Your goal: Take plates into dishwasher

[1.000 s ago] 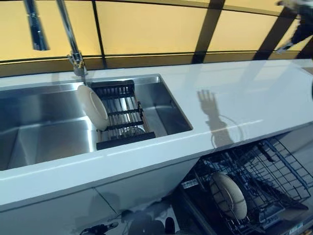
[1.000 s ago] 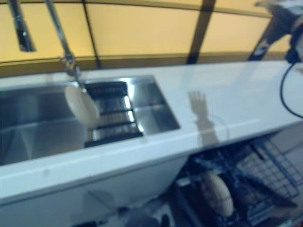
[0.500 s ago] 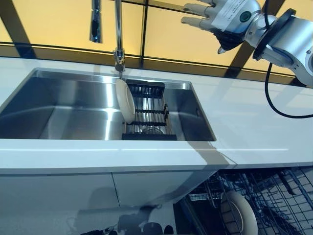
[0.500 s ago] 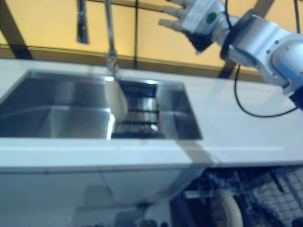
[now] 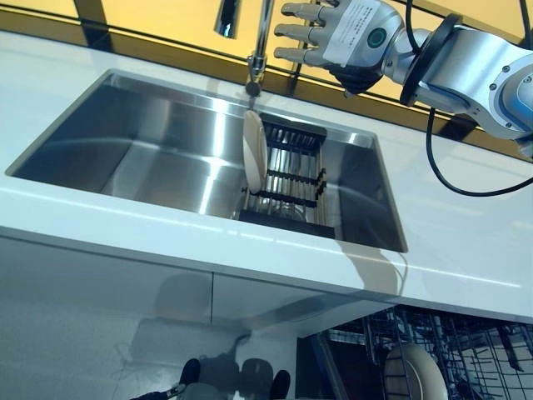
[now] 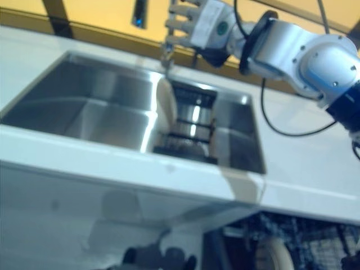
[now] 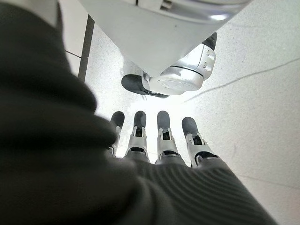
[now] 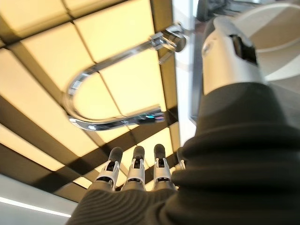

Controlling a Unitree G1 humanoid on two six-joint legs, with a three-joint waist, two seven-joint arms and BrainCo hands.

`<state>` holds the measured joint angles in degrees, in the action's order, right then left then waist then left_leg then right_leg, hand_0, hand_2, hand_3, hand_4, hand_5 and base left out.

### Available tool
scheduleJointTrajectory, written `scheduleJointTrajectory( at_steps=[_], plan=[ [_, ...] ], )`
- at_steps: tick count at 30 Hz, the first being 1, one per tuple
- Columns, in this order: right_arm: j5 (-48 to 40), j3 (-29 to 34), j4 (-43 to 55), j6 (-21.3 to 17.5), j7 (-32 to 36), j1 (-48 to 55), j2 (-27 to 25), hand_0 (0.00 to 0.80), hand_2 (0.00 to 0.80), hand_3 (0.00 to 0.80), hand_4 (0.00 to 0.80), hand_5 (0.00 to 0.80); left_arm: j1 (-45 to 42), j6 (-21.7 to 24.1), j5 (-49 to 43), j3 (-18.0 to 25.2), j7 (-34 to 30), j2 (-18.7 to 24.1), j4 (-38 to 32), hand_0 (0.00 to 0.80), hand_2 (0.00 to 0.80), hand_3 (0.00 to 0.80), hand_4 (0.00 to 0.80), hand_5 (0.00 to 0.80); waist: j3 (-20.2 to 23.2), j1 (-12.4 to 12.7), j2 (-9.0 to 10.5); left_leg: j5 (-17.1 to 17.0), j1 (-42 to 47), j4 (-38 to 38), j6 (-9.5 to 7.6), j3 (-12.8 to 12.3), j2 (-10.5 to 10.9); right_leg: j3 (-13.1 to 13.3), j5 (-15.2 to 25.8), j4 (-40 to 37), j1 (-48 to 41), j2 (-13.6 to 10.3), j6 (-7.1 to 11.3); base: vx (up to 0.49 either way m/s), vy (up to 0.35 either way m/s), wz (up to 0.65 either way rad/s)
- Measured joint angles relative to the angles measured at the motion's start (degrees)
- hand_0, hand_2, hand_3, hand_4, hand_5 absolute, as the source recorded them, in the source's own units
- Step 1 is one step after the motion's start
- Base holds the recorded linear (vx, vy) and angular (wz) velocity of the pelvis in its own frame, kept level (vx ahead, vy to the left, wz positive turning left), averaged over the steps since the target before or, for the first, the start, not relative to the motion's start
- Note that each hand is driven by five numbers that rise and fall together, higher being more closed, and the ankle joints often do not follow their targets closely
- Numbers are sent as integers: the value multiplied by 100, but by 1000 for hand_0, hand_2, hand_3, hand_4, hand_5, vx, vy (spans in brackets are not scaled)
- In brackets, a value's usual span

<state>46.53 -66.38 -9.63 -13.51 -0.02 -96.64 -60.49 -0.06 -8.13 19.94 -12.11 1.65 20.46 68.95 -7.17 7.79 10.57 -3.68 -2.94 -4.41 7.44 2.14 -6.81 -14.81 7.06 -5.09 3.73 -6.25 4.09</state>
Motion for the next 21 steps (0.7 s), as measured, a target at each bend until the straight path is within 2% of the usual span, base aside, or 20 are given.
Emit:
scheduleJointTrajectory(
  at_steps=[3,11,21],
  plan=[
    [1,-8,7,2,86,-180,154,0,0,0,0,0,82,-1,14,-1,0,49,-39,0,0,0,0,0,-134,110,45,-29,-126,16,13,55,0,-25,2,10,81,6,-7,-36,26,7],
    [4,-198,-27,39,162,-380,432,0,0,0,0,0,130,25,165,-4,-2,157,-67,0,0,0,0,0,-330,155,117,-42,-384,50,18,156,8,-78,-12,12,260,5,-11,-42,18,6],
    [7,-398,-50,110,261,-395,433,0,0,0,0,0,181,109,225,-5,-52,228,-87,0,0,0,0,0,-515,154,128,-42,-408,47,24,189,7,-124,-23,14,265,7,-3,-4,0,0]
  ],
)
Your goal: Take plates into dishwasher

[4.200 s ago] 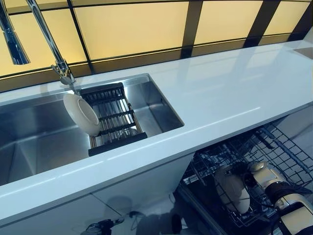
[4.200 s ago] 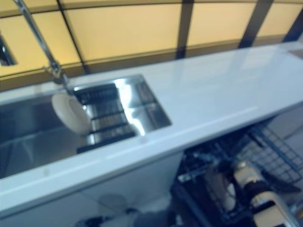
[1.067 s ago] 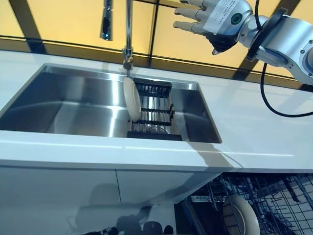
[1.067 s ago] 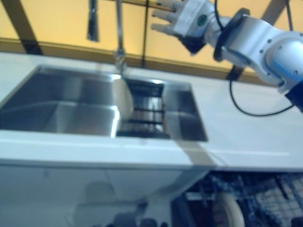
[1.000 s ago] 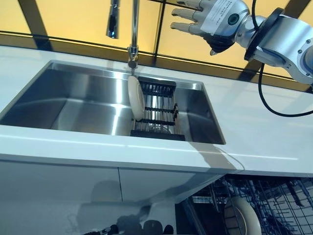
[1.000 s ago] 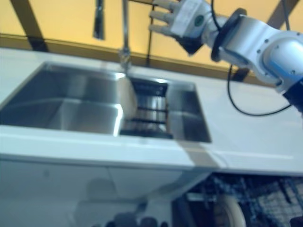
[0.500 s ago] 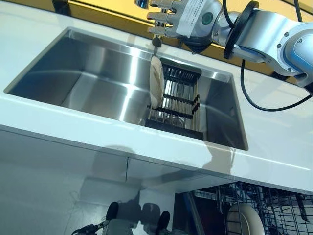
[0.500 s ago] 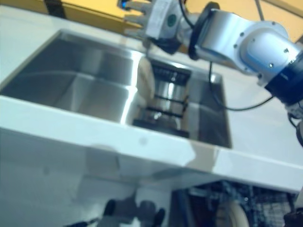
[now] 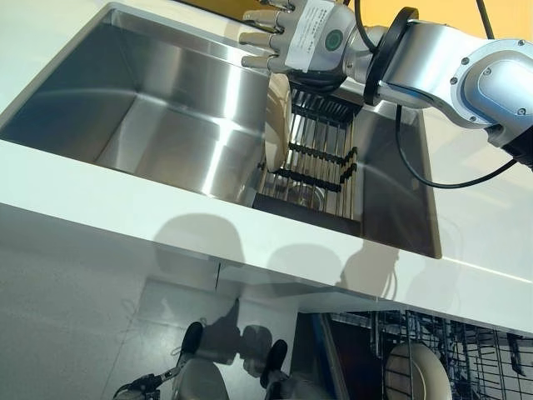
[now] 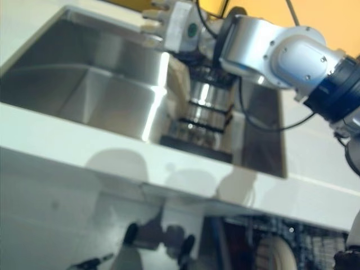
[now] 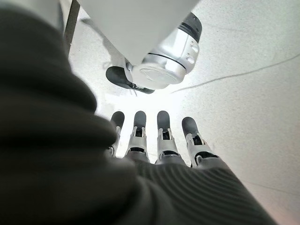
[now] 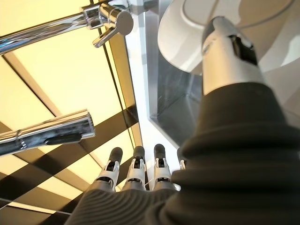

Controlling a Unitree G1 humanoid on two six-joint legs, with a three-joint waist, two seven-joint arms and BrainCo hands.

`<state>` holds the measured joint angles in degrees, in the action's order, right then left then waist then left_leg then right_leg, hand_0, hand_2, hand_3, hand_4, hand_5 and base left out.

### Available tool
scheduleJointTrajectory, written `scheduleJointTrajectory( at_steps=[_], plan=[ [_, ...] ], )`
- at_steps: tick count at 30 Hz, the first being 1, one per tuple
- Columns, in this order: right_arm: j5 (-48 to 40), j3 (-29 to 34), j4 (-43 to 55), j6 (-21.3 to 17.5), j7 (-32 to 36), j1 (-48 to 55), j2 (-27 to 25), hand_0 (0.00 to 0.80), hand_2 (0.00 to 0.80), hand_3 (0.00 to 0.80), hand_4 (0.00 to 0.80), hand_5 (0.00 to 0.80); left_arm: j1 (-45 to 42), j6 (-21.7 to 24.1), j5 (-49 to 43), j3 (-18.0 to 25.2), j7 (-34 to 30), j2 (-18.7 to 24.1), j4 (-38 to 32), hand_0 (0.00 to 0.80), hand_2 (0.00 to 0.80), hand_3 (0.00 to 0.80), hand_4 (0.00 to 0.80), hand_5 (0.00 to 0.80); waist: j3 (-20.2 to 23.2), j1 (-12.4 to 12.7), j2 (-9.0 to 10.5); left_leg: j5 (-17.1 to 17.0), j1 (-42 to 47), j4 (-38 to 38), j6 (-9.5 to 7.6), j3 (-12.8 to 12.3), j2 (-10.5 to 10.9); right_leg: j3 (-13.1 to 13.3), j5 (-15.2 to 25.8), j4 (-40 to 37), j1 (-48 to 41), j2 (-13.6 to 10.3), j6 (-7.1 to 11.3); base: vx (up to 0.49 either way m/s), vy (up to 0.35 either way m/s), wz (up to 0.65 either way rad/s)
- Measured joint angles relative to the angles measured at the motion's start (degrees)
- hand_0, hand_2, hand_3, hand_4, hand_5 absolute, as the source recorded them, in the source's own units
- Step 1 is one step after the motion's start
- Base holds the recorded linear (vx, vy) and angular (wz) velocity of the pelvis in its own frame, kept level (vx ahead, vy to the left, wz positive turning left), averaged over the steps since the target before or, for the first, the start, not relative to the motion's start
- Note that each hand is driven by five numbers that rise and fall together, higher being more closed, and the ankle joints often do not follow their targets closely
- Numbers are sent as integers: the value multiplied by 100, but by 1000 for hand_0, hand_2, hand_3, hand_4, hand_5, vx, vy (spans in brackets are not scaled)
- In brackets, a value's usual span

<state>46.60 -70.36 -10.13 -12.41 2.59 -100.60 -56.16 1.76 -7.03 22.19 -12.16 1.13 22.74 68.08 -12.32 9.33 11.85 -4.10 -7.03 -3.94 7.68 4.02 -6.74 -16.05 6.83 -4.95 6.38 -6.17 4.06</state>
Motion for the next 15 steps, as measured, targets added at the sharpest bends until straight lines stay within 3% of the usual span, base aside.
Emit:
scheduleJointTrajectory(
  at_steps=[15],
  plan=[
    [122,-4,18,11,301,1,160,0,0,0,0,0,70,23,8,-5,-9,0,-69,0,0,0,0,0,-10,-12,18,-1,-83,9,1,-2,-5,1,3,1,84,7,-2,0,0,0]
  ],
)
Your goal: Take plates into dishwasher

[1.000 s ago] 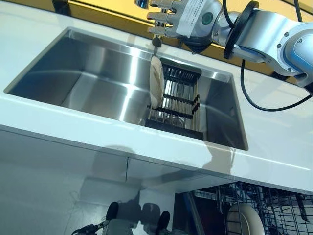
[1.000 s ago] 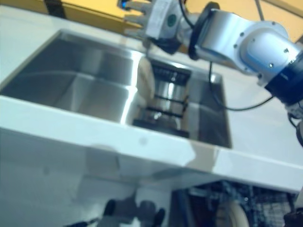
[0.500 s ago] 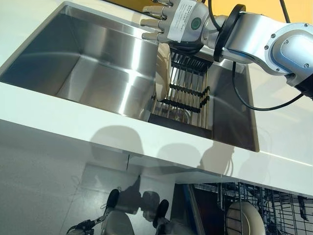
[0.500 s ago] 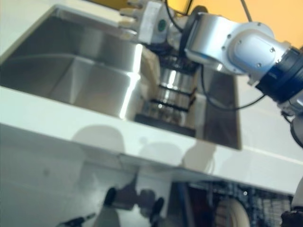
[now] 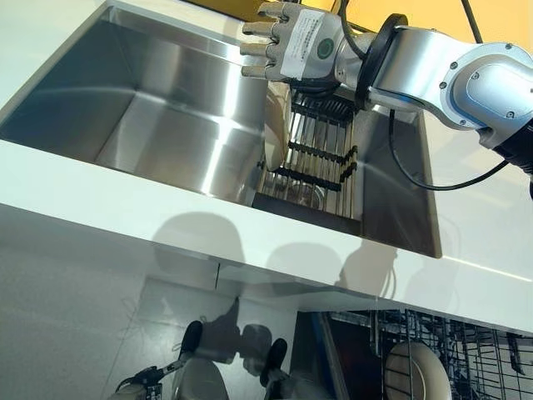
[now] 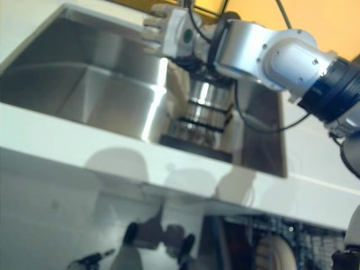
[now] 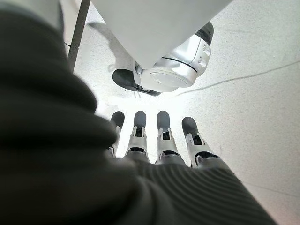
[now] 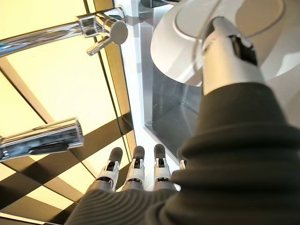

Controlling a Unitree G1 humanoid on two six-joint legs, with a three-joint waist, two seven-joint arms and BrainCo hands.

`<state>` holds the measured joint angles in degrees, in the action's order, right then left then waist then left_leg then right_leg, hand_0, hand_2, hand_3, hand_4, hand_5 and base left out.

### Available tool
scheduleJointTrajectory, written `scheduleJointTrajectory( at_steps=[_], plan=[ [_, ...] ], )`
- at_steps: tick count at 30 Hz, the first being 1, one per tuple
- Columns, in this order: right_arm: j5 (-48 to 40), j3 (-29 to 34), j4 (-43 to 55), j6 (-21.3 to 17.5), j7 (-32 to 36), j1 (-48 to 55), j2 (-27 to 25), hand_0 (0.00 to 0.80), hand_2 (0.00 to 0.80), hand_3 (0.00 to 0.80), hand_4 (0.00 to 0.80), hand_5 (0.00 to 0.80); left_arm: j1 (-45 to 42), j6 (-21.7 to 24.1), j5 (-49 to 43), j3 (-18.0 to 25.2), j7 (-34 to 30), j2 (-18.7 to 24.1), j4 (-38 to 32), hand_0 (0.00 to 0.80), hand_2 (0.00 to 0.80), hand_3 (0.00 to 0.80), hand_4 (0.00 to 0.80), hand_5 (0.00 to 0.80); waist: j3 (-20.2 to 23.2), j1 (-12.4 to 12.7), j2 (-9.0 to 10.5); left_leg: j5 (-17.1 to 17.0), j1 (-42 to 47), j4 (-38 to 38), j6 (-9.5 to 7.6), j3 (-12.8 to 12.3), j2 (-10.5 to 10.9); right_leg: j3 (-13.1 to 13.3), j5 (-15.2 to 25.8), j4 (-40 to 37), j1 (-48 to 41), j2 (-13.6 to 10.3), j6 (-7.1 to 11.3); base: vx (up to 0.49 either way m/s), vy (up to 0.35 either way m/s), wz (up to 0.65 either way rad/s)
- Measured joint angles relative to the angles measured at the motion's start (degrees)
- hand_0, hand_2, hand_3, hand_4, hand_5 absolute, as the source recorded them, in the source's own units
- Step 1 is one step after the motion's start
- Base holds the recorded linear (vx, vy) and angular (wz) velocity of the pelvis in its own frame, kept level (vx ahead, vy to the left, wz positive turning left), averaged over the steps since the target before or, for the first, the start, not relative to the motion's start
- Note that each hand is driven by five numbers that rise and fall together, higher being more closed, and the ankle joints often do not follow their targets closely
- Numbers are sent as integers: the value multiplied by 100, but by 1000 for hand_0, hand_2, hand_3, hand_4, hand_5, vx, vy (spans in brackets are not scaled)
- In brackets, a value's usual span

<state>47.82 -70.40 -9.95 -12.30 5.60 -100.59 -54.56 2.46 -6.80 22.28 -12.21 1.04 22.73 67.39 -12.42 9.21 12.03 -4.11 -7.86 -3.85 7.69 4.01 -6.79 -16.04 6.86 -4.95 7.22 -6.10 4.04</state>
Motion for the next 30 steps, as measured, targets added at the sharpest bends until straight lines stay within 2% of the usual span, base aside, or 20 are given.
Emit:
scheduleJointTrajectory(
  at_steps=[12,30],
  plan=[
    [0,0,98,18,169,0,7,0,0,0,0,0,-4,34,1,2,-17,1,0,0,0,0,0,0,-11,11,8,1,-2,-6,1,-1,0,-1,-2,-6,3,-1,2,0,0,0],
    [110,-6,112,18,324,-7,19,0,0,0,0,0,23,131,1,6,-98,100,13,0,0,0,0,0,-206,114,186,1,-133,44,6,69,1,-28,-2,1,70,7,2,4,-1,1]
  ],
)
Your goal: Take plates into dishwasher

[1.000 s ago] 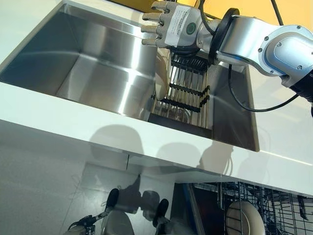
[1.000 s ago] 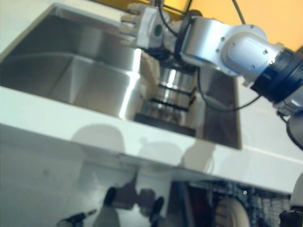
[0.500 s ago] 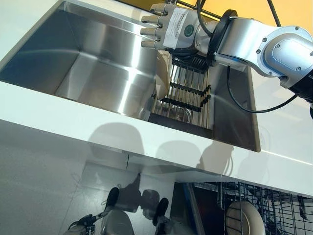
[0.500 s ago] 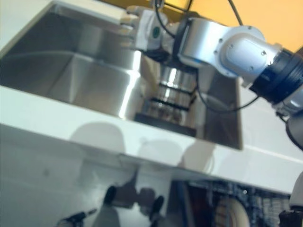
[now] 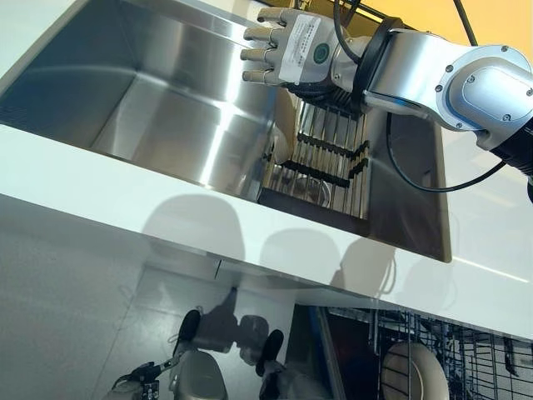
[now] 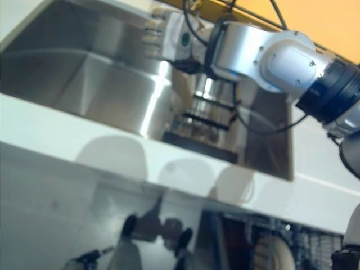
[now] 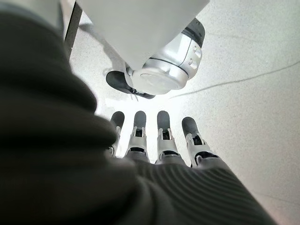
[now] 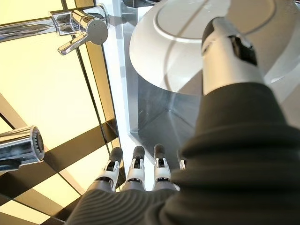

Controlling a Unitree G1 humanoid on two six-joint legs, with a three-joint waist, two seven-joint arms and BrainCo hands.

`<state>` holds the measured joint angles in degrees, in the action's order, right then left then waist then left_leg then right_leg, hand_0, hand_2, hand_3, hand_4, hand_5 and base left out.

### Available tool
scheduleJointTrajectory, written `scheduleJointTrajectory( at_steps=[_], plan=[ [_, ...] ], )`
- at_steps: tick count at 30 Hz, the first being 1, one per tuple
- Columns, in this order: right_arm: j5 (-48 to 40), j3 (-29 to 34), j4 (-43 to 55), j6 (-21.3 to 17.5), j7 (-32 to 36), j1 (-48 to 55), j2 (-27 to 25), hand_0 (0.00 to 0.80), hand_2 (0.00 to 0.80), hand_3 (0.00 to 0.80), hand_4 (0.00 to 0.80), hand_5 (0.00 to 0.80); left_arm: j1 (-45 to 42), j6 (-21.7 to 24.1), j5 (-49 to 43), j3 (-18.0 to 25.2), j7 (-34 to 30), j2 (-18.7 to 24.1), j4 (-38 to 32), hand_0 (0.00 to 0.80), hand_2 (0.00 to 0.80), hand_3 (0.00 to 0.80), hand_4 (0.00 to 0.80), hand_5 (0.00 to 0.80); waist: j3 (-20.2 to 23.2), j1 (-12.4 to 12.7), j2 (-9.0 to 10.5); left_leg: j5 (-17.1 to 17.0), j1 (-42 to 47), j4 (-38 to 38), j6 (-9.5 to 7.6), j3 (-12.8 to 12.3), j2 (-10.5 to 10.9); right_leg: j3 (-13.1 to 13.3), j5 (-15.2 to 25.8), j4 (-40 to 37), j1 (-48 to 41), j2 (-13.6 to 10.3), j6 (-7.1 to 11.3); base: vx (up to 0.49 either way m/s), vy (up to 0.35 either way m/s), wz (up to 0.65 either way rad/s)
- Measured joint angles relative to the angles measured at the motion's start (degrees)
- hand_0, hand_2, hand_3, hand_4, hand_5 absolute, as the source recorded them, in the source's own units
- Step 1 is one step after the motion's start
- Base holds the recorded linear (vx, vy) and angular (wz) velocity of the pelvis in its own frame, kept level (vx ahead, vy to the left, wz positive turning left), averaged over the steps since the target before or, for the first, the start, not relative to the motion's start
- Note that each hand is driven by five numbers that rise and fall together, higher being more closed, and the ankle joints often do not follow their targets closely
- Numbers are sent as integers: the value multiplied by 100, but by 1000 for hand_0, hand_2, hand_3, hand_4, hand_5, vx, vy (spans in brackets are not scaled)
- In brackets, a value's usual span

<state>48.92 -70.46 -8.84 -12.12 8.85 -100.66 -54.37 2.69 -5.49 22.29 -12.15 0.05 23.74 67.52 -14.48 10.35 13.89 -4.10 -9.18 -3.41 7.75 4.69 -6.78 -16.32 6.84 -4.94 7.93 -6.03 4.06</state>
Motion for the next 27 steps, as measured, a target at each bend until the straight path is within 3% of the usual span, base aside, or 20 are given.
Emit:
scheduleJointTrajectory(
  at_steps=[6,15,27],
  plan=[
    [1,-2,84,0,140,-47,1,0,0,0,0,0,0,19,248,18,3,14,43,0,0,0,0,0,-37,6,78,-2,-41,22,3,26,1,0,1,1,17,2,-1,5,2,1],
    [166,-43,194,-1,575,-47,11,0,0,0,0,0,-2,204,673,447,40,59,53,0,0,0,0,0,-82,20,167,-5,-51,40,9,40,-2,-9,1,0,10,8,-1,0,0,0],
    [414,-235,-56,-13,1352,0,149,0,0,0,0,0,-3,258,675,462,44,121,107,0,0,0,0,0,-144,25,220,-5,-54,54,10,52,-2,-18,2,1,-1,11,-2,0,0,0]
  ],
)
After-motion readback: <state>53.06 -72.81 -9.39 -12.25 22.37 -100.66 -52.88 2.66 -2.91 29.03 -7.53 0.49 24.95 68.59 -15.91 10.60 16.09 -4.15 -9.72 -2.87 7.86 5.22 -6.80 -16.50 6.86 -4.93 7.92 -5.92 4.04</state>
